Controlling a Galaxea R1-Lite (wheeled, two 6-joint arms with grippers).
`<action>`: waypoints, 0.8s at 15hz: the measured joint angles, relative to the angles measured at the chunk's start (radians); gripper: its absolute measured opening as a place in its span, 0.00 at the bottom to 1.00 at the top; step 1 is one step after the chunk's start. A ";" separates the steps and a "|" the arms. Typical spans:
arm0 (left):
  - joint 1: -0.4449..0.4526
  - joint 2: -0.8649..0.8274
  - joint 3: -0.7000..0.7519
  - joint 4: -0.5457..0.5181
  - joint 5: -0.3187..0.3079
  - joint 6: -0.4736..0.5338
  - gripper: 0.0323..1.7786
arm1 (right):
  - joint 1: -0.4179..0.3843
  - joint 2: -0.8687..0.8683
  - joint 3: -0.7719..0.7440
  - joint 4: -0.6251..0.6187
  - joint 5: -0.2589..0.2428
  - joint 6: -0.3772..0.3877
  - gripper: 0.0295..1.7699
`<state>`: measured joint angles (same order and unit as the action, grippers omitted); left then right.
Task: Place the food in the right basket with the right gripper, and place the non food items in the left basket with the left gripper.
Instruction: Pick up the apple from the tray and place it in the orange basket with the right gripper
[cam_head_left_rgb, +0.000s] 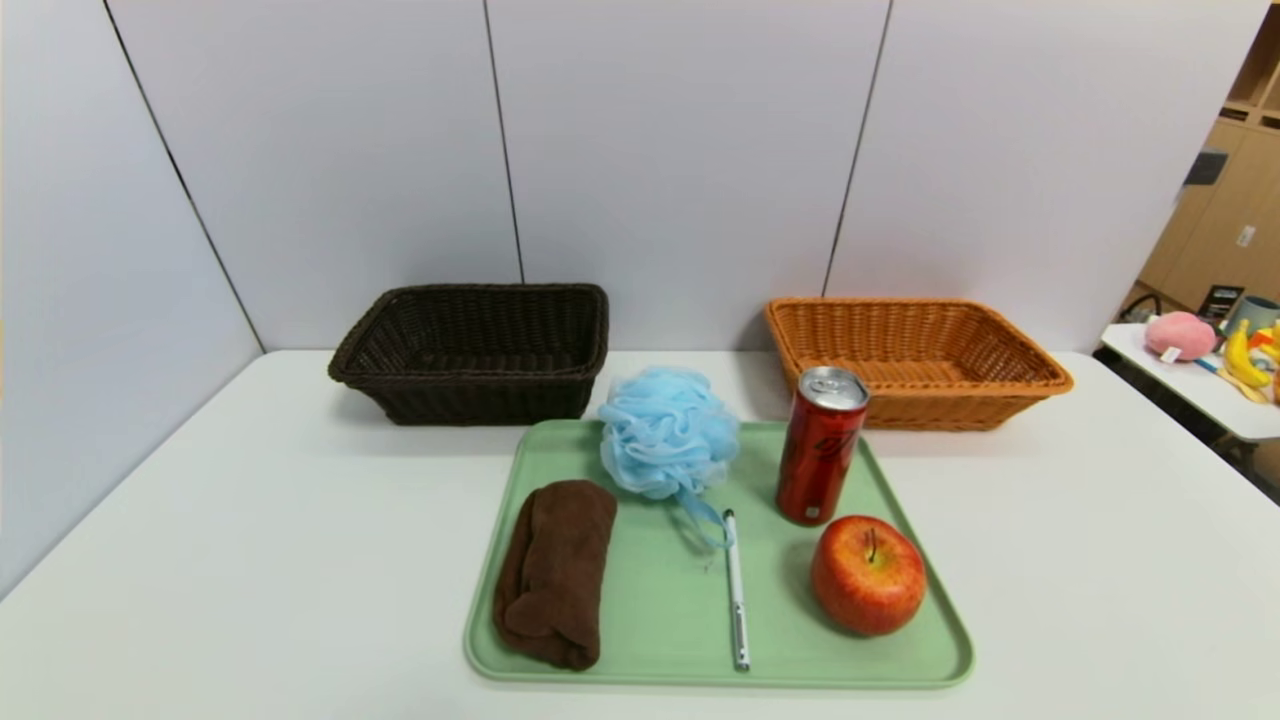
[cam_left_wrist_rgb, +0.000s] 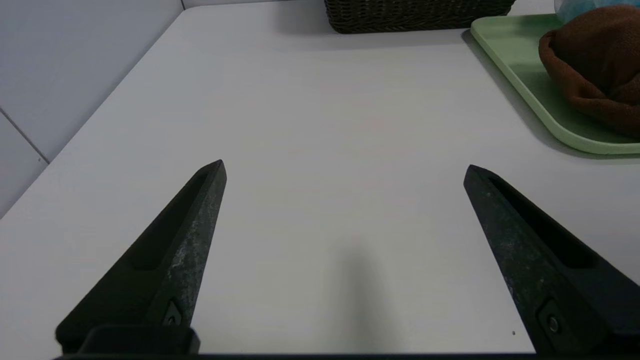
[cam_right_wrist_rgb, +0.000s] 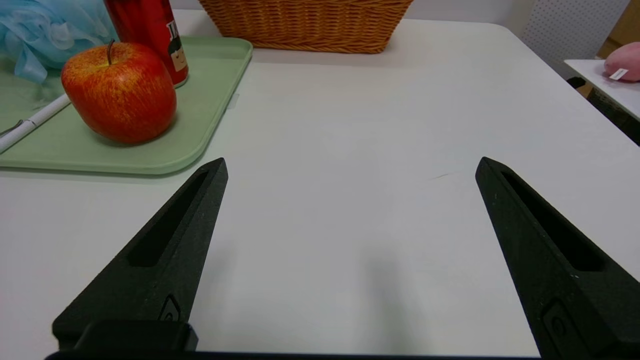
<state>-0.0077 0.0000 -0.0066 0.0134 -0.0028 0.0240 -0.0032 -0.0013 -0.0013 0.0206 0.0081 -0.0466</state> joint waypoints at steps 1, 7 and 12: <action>0.000 0.002 -0.028 0.013 -0.005 0.009 0.95 | 0.000 0.001 -0.006 0.011 -0.001 -0.005 0.97; -0.001 0.225 -0.478 0.243 -0.035 0.003 0.95 | 0.000 0.229 -0.456 0.191 0.006 0.070 0.97; 0.000 0.657 -0.973 0.460 -0.039 -0.133 0.95 | 0.001 0.703 -1.037 0.483 0.092 0.236 0.97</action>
<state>-0.0081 0.6570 -0.9794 0.4738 -0.0413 -0.1087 -0.0019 0.7019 -1.0381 0.5040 0.1004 0.1889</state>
